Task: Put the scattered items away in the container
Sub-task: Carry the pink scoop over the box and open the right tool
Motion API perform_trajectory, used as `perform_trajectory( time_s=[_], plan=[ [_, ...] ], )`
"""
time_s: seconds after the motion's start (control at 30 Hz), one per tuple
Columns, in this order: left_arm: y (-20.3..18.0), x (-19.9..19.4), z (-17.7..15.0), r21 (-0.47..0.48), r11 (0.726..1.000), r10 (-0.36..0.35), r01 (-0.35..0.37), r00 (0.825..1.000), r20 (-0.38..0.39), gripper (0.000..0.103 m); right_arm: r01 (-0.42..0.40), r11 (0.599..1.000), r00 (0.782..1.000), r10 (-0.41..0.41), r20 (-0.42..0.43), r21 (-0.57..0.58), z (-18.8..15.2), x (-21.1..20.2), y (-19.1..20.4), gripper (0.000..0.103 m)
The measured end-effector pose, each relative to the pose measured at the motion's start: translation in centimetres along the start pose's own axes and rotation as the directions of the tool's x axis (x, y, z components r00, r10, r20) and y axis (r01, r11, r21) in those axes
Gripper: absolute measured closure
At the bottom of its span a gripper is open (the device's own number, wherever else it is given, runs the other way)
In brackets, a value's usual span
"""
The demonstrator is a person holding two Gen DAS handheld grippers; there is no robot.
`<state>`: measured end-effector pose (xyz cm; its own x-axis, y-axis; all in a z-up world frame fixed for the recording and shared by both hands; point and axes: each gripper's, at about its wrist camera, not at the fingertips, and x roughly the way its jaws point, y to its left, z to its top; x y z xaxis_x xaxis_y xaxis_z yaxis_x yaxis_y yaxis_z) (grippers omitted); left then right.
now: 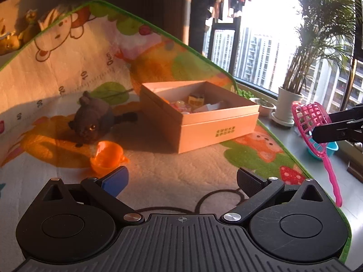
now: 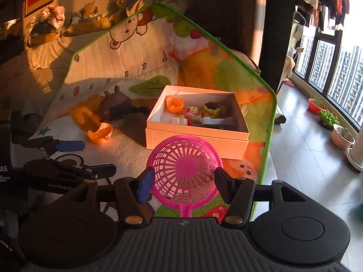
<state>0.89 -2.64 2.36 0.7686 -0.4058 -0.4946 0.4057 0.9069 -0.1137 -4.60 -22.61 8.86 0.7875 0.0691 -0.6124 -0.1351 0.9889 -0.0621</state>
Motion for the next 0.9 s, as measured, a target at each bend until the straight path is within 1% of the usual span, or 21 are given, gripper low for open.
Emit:
perform_trajectory(
  time_s=[0.1,0.2,0.3,0.4,0.47,0.53,0.57,0.6,0.63,0.67,0.7,0.8,0.9],
  plan=[
    [1.2,0.9,-0.1,-0.063,0.998,-0.006,0.004,1.000,-0.028,0.000,0.001,1.000,1.000,-0.002,-0.020,-0.006,1.1,1.1,-0.2,0.045],
    [1.4,1.8,-0.4,-0.076,0.997,-0.021,0.017,0.999,-0.050,0.000,0.015,0.999,1.000,-0.014,-0.004,0.045,3.2,2.0,-1.9,0.045],
    [1.5,2.5,-0.7,-0.080,0.996,-0.045,0.040,0.997,-0.058,0.000,0.018,0.995,0.998,-0.023,0.056,0.101,6.5,3.5,-3.7,0.045],
    [2.0,3.3,-0.8,-0.114,0.990,-0.097,0.087,0.991,-0.088,0.000,0.020,0.990,0.993,-0.036,0.108,0.142,10.0,5.7,-4.8,0.045],
    [2.6,3.6,-0.9,-0.151,0.983,-0.122,0.107,0.988,-0.098,0.000,0.038,0.989,0.986,-0.060,0.154,0.141,12.1,7.3,-4.9,0.045],
    [3.1,3.5,-1.1,-0.178,0.976,-0.139,0.122,0.986,-0.088,0.000,0.071,0.988,0.973,-0.098,0.207,0.135,13.7,8.9,-4.8,0.044],
    [3.2,3.4,-1.1,-0.185,0.975,-0.144,0.127,0.986,-0.084,0.000,0.068,0.989,0.969,-0.097,0.225,0.134,14.2,9.7,-4.8,0.044],
    [3.2,3.4,-1.2,-0.188,0.974,-0.146,0.129,0.986,-0.080,0.000,0.058,0.989,0.968,-0.090,0.235,0.139,14.8,10.5,-4.9,0.039],
    [3.2,3.3,-1.2,-0.189,0.973,-0.146,0.130,0.986,-0.077,0.000,0.052,0.987,0.969,-0.088,0.233,0.155,15.3,11.4,-5.2,0.025],
    [3.2,3.3,-1.2,-0.189,0.974,-0.146,0.129,0.986,-0.077,0.000,0.051,0.984,0.969,-0.091,0.231,0.173,15.5,12.1,-5.3,0.021],
    [3.2,3.4,-1.2,-0.187,0.974,-0.145,0.128,0.986,-0.077,0.000,0.048,0.981,0.969,-0.091,0.230,0.187,15.5,12.6,-5.5,0.020],
    [3.3,3.4,-1.2,-0.187,0.974,-0.146,0.130,0.986,-0.077,0.000,0.038,0.981,0.974,-0.079,0.211,0.191,14.8,13.4,-5.7,0.020],
    [3.4,3.4,-1.2,-0.195,0.971,-0.154,0.136,0.985,-0.075,0.000,0.030,0.985,0.984,-0.059,0.171,0.169,13.1,13.6,-5.7,0.019]
  ],
)
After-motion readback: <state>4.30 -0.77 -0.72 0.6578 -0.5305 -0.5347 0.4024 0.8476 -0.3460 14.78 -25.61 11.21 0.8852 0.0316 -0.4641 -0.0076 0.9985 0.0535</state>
